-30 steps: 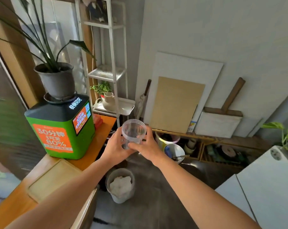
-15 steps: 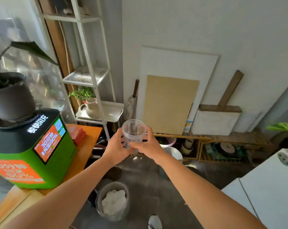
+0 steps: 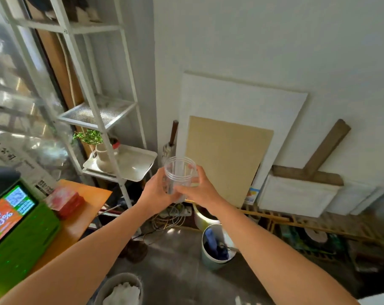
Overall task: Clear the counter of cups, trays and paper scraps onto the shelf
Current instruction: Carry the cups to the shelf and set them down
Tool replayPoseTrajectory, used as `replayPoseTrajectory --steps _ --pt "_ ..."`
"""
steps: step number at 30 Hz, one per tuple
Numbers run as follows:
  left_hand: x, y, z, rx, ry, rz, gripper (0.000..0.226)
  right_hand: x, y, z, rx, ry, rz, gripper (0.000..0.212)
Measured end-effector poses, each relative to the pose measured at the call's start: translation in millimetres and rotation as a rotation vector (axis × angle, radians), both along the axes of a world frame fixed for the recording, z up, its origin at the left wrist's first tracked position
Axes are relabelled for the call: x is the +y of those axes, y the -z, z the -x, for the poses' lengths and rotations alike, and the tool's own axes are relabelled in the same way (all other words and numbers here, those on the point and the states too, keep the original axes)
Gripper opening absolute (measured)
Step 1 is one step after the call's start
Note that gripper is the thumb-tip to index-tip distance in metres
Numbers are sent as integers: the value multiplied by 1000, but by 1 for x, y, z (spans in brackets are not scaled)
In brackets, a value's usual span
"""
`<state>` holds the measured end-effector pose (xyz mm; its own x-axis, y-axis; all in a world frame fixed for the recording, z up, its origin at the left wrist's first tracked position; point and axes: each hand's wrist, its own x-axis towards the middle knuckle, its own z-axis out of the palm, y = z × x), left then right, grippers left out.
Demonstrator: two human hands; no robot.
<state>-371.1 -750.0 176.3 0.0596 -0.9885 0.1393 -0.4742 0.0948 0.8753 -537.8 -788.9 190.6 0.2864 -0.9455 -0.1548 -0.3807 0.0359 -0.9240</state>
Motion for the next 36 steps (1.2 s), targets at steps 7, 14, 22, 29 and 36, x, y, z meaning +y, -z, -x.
replayPoseTrajectory --steps 7,14,22,29,36 --pt "-48 11 -10 -20 -60 -29 76 -57 14 -12 12 -68 0 90" --pt "-121 20 -49 -123 -60 -54 73 -131 22 -52 52 -92 8 90" --pt "-243 13 -115 -41 -109 -51 82 -266 1 -125 145 -173 68 90" --pt "-295 27 -189 11 -240 -63 70 -334 16 -205 145 -300 37 73" --pt "-295 81 -214 18 -320 -242 77 -340 70 -234 145 -380 -137 85"
